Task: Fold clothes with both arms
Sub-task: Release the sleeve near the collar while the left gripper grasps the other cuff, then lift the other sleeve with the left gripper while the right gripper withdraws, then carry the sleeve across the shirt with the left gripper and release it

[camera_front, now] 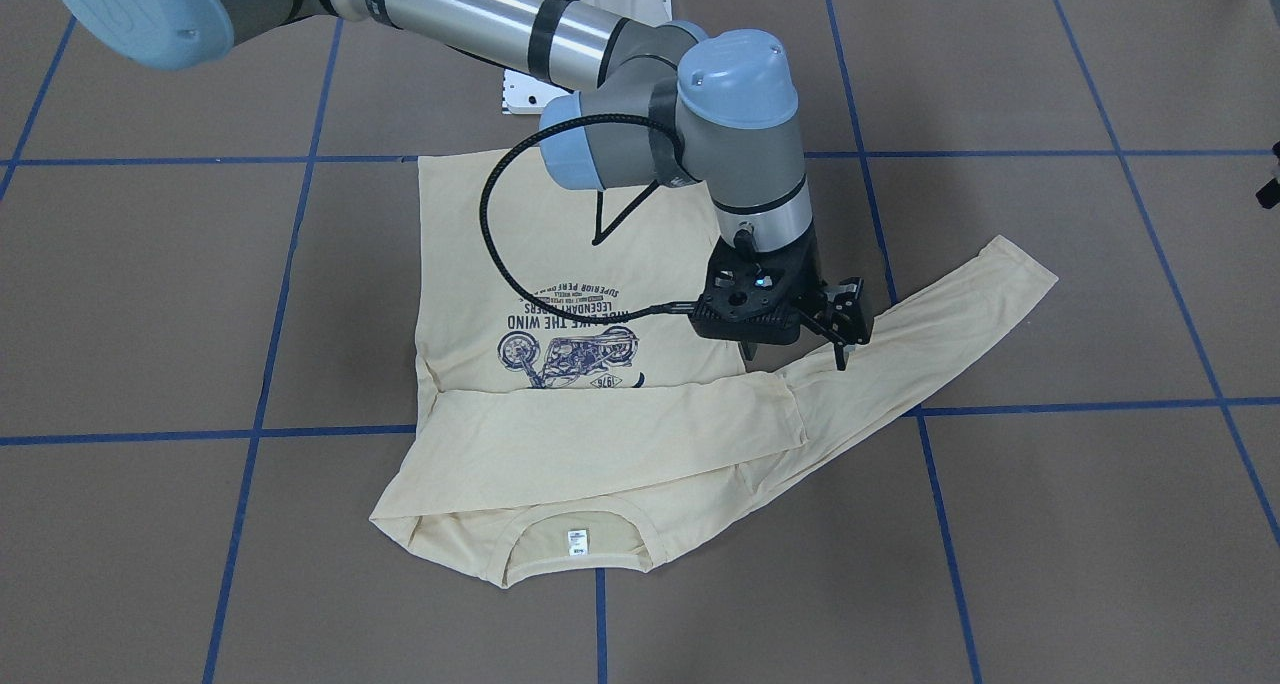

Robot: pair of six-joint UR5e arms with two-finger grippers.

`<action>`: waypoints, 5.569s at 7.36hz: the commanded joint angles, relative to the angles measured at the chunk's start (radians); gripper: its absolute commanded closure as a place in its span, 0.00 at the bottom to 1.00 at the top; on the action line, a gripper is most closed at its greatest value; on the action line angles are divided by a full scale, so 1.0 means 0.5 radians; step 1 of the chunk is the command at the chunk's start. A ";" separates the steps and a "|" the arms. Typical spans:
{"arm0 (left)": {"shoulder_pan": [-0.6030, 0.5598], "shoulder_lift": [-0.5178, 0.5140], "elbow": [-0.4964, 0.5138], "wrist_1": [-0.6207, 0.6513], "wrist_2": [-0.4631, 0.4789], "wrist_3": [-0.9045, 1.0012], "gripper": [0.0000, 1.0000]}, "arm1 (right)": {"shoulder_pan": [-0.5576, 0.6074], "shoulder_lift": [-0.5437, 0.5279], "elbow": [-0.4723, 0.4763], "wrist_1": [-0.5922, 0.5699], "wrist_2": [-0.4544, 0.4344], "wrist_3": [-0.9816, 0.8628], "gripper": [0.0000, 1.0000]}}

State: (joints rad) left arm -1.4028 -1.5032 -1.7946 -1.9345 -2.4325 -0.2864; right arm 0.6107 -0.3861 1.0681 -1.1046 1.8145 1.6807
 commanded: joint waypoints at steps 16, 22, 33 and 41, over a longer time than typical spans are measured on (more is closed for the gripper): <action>0.873 0.009 0.469 -0.610 0.367 -0.624 0.49 | 0.264 -0.814 0.769 -0.024 0.344 -0.091 0.03; 0.882 0.009 0.497 -0.610 0.361 -0.621 1.00 | 0.264 -0.811 0.769 -0.021 0.344 -0.082 0.03; 1.044 -1.744 0.499 -0.132 0.140 -2.322 1.00 | 0.567 -1.774 1.309 -0.006 0.583 -0.622 0.01; 1.627 -2.304 1.235 -0.567 1.027 -2.651 1.00 | 0.834 -2.041 1.171 0.022 0.636 -1.149 0.01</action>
State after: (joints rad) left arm -0.6167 -2.6338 -1.2365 -2.1736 -1.9464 -1.5869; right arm 1.0242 -1.4057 1.6678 -1.0938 2.1338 1.1104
